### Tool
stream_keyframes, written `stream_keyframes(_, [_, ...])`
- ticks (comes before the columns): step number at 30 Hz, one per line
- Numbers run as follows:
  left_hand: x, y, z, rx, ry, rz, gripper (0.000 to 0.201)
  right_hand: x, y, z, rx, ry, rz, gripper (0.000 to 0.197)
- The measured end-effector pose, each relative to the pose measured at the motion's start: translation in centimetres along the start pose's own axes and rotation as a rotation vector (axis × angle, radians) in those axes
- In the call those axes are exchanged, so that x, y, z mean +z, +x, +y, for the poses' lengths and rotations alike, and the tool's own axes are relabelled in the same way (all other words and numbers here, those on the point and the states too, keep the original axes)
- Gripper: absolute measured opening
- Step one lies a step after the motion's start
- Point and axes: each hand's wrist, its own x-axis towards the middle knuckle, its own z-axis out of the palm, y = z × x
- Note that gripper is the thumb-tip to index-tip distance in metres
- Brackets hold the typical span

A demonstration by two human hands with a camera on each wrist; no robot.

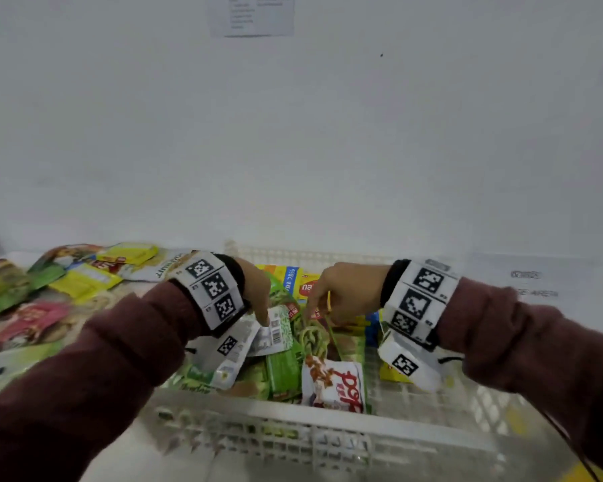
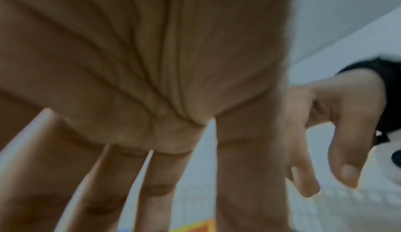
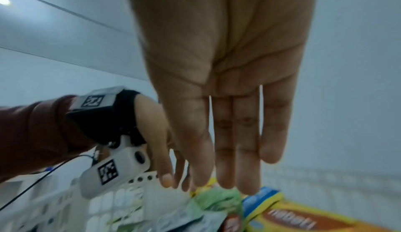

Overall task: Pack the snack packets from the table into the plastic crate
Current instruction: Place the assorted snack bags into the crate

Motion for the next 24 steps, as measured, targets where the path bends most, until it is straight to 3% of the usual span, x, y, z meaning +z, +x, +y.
stream_keyframes(5, [2.3, 1.3, -0.9, -0.063, 0.138, -0.017, 0.061, 2.8, 5.0, -2.5, -0.066, -0.167, -0.052, 0.053])
stream_keyframes(9, [4.6, 3.1, -1.8, -0.055, 0.138, -0.022, 0.047, 3.9, 6.9, -2.8, -0.063, -0.26, -0.137, 0.069])
stream_keyframes(11, [5.5, 4.2, -2.4, -0.069, 0.154, 0.04, 0.063, 4.1, 7.4, -2.7, -0.046, -0.288, -0.161, 0.071])
stream_keyframes(13, [5.6, 4.2, -2.6, -0.085, 0.107, 0.059, 0.058, 4.2, 7.6, -2.7, -0.041, -0.284, -0.159, 0.069])
stream_keyframes(17, [4.3, 1.4, -2.2, -0.055, 0.051, 0.055, 0.022, 4.7, 7.9, -2.7, -0.05, -0.327, -0.11, 0.061])
stream_keyframes(20, [3.4, 0.7, -2.4, -0.019, 0.077, 0.021, 0.017, 4.8, 8.2, -3.0, -0.046, -0.374, -0.083, 0.06])
stream_keyframes(24, [2.9, 0.1, -3.1, 0.049, 0.132, 0.049, 0.038, 5.1, 8.4, -3.5, -0.061, -0.495, -0.08, 0.048])
